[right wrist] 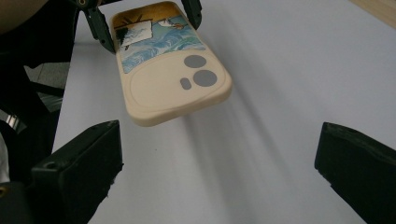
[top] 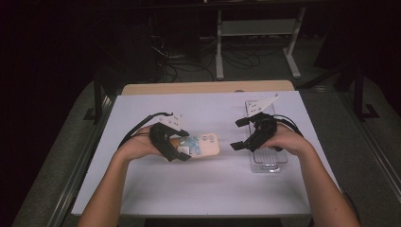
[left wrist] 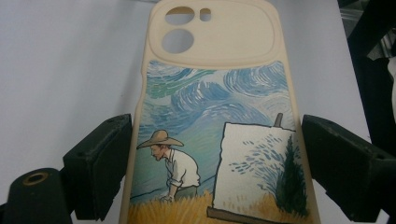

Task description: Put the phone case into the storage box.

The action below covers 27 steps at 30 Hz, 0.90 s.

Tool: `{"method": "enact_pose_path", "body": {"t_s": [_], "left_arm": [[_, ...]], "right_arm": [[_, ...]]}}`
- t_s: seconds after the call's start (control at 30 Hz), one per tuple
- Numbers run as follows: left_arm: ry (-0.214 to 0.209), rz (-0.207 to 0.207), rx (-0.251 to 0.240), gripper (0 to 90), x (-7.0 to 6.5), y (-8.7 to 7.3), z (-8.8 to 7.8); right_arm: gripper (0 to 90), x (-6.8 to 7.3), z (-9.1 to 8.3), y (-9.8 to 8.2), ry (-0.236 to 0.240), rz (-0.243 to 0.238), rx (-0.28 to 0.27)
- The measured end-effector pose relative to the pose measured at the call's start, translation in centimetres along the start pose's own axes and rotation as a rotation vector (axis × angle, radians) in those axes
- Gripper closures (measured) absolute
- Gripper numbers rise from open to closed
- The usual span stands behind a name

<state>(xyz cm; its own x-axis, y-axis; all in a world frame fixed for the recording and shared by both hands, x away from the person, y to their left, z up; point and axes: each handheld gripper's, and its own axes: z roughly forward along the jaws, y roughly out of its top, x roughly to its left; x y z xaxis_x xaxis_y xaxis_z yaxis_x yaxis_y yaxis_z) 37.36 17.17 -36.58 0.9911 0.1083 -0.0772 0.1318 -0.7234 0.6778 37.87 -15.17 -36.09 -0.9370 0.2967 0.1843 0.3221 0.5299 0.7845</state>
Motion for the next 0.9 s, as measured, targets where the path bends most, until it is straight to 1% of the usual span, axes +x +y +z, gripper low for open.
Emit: {"method": "enact_pose_path", "body": {"t_s": [0.03, 0.1, 0.2, 0.23, 0.3, 0.33, 0.37, 0.5, 0.53, 0.57, 0.6, 0.63, 0.67, 0.73, 0.8, 0.83, 0.87, 0.9], "left_arm": [[0.0, 0.002, 0.0, 11.4, 0.0, 0.1, 0.0], [-0.003, 0.002, 0.005, 11.4, -0.1, 0.1, 0.1], [-0.007, 0.008, 0.005, 11.4, -0.2, 0.3, 0.2], [-0.006, 0.007, 0.004, 11.4, -0.2, 0.3, 0.3], [-0.009, 0.012, 0.011, 11.4, -0.3, 0.4, 0.4], [-0.008, 0.016, 0.011, 11.4, -0.4, 0.4, 0.5], [-0.009, 0.02, 0.011, 11.4, -0.4, 0.5, 0.6], [-0.017, 0.024, 0.017, 11.4, -0.5, 0.6, 0.9], [-0.019, 0.02, 0.015, 11.4, -0.6, 0.7, 1.0], [-0.021, 0.025, 0.019, 11.4, -0.6, 0.7, 1.1], [-0.02, 0.029, 0.018, 11.4, -0.6, 0.8, 1.1], [-0.025, 0.028, 0.02, 11.4, -0.7, 0.8, 1.2], [-0.024, 0.03, 0.021, 11.4, -0.7, 0.9, 1.2], [-0.025, 0.028, 0.015, 11.4, -0.8, 1.0, 1.4], [-0.027, 0.034, 0.022, 11.4, -0.8, 1.1, 1.6], [-0.029, 0.034, 0.022, 11.4, -0.9, 1.2, 1.7], [-0.031, 0.033, 0.022, 11.4, -0.9, 1.2, 1.7], [-0.033, 0.036, 0.026, 11.5, -1.0, 1.3, 1.8]], "right_arm": [[0.4, 0.0, 0.1, 0.0, 0.002, -0.006, 0.007], [0.4, -0.1, 0.4, 0.1, -0.004, -0.041, 0.018], [0.4, 0.1, 0.8, 0.2, 0.005, -0.044, 0.023], [0.4, 0.2, 0.9, 0.3, 0.003, -0.053, 0.031], [0.4, 0.3, 1.1, 0.4, 0.008, -0.052, 0.039], [0.4, 0.3, 1.2, 0.4, 0.007, -0.061, 0.041], [0.4, 0.4, 1.3, 0.5, 0.008, -0.058, 0.042], [0.4, 0.6, 1.6, 0.7, 0.013, -0.073, 0.045], [0.4, 0.6, 1.7, 0.8, 0.015, -0.079, 0.049], [0.4, 0.7, 1.8, 0.9, 0.017, -0.07, 0.046], [0.4, 0.7, 1.9, 1.0, 0.017, -0.08, 0.044], [0.4, 0.8, 2.0, 1.0, 0.023, -0.074, 0.044], [0.4, 0.8, 2.2, 1.1, 0.022, -0.083, 0.048], [0.4, 1.0, 2.5, 1.3, 0.031, -0.08, 0.059], [0.4, 1.2, 2.8, 1.4, 0.033, -0.098, 0.062], [0.4, 1.4, 2.9, 1.5, 0.041, -0.088, 0.065], [0.4, 1.4, 3.0, 1.6, 0.038, -0.102, 0.069], [0.4, 1.6, 3.1, 1.7, 0.038, -0.096, 0.073]]}}
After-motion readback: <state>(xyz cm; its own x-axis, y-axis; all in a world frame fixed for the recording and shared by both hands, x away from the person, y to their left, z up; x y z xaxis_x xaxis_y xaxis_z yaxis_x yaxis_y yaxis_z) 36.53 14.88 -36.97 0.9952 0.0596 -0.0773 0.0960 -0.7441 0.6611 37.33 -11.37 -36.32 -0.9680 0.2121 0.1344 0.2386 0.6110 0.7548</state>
